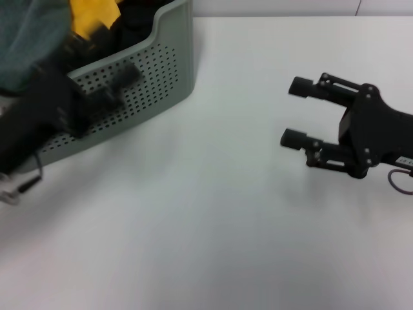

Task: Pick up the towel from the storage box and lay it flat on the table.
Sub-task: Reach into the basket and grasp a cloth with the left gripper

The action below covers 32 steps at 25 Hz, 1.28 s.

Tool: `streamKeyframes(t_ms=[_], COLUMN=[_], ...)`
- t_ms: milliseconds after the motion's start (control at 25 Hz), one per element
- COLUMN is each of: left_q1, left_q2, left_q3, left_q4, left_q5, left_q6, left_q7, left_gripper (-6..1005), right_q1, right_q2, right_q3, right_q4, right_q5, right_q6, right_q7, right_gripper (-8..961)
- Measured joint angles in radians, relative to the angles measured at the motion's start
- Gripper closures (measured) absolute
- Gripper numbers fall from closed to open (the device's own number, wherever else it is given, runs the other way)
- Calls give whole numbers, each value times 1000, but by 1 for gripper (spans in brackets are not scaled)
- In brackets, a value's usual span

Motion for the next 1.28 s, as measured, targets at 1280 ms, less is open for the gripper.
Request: streamKeyframes(t_ms=[1280], left_q1=[-23], left_q2=[2], left_q3=[102], left_q4=[663], left_q5=[64], left_q6=[-1027], left_q7=[-563], left_gripper=[330], right_q1=[-2], right_q2=[-1], right_q3=[-8], right_q4=[45], right_q5=[-1], right_q6=[18], right_q7=[-15], right_gripper=[257])
